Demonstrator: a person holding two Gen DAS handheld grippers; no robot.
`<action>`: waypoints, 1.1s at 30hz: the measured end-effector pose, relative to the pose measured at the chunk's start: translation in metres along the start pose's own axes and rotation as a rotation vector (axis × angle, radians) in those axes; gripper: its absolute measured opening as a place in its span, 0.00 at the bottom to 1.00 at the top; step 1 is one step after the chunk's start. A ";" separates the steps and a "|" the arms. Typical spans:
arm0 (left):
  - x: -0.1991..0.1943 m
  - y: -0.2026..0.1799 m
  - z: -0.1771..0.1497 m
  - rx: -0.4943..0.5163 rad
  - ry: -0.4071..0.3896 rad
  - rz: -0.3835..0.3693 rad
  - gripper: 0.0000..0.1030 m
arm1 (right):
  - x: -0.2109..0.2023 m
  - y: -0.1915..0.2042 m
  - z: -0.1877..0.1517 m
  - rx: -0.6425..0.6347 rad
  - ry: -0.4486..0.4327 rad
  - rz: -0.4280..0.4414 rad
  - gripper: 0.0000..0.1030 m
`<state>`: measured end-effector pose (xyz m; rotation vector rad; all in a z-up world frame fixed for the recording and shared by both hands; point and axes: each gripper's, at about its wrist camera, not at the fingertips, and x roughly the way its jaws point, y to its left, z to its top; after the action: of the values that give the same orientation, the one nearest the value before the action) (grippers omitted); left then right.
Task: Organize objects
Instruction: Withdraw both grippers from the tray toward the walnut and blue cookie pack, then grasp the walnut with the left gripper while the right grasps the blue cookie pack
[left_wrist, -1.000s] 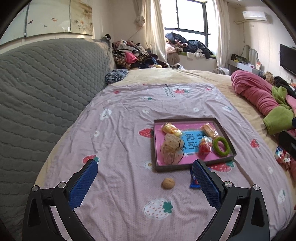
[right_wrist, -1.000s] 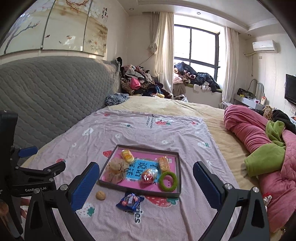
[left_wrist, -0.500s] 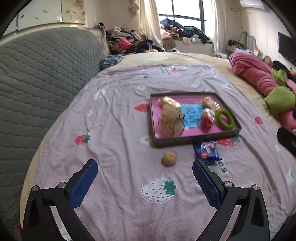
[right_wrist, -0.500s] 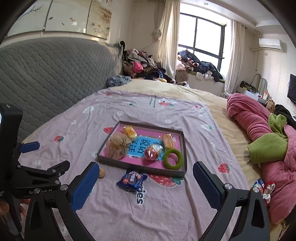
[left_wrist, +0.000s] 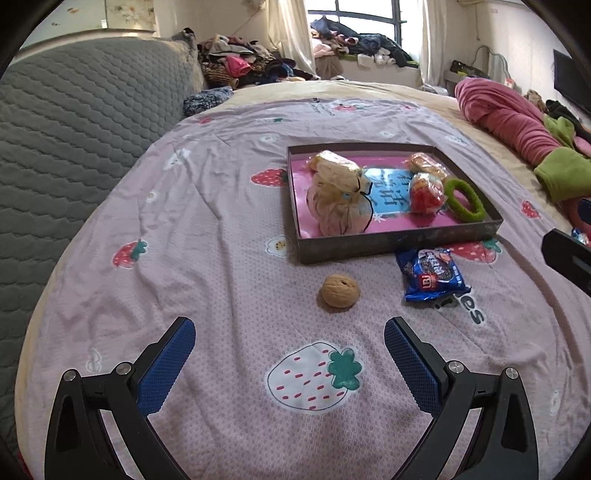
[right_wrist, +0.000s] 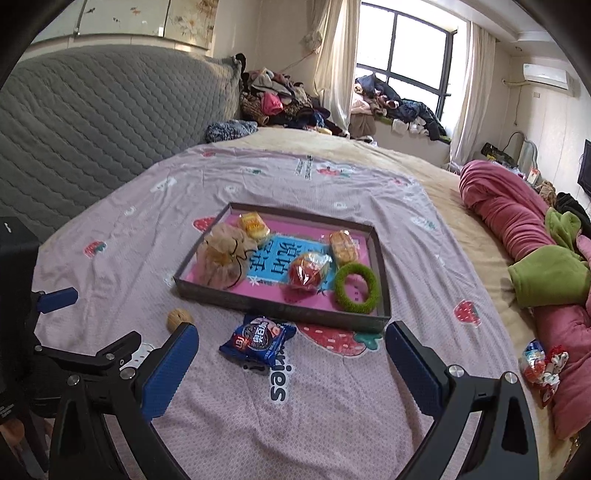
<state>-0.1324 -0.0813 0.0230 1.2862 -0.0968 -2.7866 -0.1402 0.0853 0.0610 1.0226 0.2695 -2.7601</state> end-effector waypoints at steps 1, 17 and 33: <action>0.005 -0.002 -0.001 0.005 0.007 0.002 0.99 | 0.003 0.000 -0.001 0.000 0.005 0.002 0.99; 0.059 -0.015 0.000 0.026 0.022 -0.034 0.99 | 0.066 0.004 -0.010 0.026 0.093 0.019 0.99; 0.093 -0.008 0.009 0.004 0.034 -0.075 0.99 | 0.129 0.016 -0.011 0.062 0.215 0.003 0.99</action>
<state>-0.1998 -0.0815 -0.0421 1.3653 -0.0533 -2.8262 -0.2258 0.0587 -0.0340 1.3367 0.2124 -2.6720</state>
